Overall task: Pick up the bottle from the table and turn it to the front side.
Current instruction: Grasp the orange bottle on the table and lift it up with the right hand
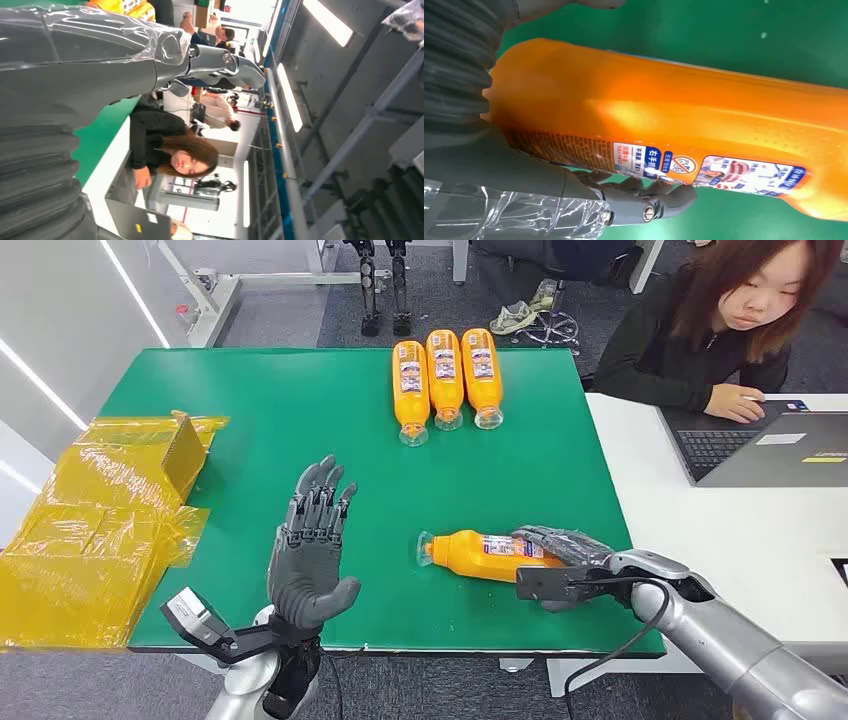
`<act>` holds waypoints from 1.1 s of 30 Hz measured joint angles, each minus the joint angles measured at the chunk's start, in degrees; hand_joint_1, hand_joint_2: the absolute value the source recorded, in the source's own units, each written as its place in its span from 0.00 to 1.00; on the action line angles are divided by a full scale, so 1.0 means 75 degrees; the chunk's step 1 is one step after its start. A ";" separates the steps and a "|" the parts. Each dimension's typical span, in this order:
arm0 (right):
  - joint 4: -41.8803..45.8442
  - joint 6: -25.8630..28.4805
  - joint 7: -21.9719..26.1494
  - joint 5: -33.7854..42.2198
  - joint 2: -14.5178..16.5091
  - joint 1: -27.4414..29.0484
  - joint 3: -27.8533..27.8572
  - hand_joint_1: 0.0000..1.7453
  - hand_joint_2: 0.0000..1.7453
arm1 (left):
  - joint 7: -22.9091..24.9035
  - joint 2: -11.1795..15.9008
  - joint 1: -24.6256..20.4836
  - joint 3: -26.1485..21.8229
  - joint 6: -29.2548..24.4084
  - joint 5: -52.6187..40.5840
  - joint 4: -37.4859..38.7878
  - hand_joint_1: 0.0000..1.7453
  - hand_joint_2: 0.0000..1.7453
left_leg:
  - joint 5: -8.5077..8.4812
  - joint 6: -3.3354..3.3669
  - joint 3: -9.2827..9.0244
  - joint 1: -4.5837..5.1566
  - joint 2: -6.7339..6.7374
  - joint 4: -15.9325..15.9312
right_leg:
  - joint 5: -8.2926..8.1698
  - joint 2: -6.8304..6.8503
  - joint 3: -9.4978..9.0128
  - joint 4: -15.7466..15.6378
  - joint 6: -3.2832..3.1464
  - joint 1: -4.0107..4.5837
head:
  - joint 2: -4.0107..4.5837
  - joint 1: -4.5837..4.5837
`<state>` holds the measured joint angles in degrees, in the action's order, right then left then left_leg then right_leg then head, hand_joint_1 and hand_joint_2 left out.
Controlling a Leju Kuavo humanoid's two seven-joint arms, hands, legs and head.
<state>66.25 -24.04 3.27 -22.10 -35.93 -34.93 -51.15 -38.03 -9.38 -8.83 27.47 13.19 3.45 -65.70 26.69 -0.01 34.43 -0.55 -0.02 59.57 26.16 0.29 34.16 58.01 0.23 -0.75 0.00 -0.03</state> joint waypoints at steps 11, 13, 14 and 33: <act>-0.0173 0.0249 0.0008 -0.0213 -0.0008 0.0043 -0.0348 1.00 1.00 | -0.0040 0.0000 -0.0039 0.0000 -0.0077 0.0104 0.0142 0.00 1.00 | 0.0002 0.0001 -0.0036 -0.0002 0.0003 0.0002 | 0.0000 -0.0003 -0.0041 -0.0006 0.0001 0.0002 | 0.0000 0.0001; -0.0171 0.0268 -0.0004 -0.0285 0.0012 0.0040 -0.0359 1.00 1.00 | 0.0002 0.0000 -0.0024 -0.0001 -0.0088 0.0106 0.0138 0.00 1.00 | 0.0003 0.0003 -0.0042 -0.0002 0.0004 0.0002 | 0.0000 -0.0003 -0.0048 -0.0006 0.0001 0.0002 | 0.0000 0.0001; -0.0176 0.0270 0.0014 -0.0317 0.0027 0.0033 -0.0362 1.00 1.00 | 0.0025 -0.0001 -0.0007 -0.0001 -0.0091 0.0103 0.0131 0.00 1.00 | 0.0003 0.0004 -0.0044 -0.0002 0.0003 0.0002 | 0.0000 -0.0002 -0.0051 -0.0006 0.0002 0.0002 | 0.0000 0.0001; -0.0250 0.0643 0.0054 -0.0234 0.0160 -0.0683 -0.0360 1.00 1.00 | 0.0335 -0.0018 0.0567 -0.0267 0.0003 -0.0232 -0.0484 0.00 1.00 | 0.0002 0.0005 -0.0029 0.0000 -0.0004 0.0002 | -0.0004 0.0003 -0.0041 -0.0003 0.0007 0.0001 | 0.0000 0.0002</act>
<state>64.37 -19.22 3.67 -23.85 -34.74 -40.05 -53.85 -35.52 -9.51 -4.57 25.47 13.21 1.72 -69.33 26.70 0.04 34.21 -0.56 -0.05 59.59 26.13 0.32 33.85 57.99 0.28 -0.75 0.00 -0.02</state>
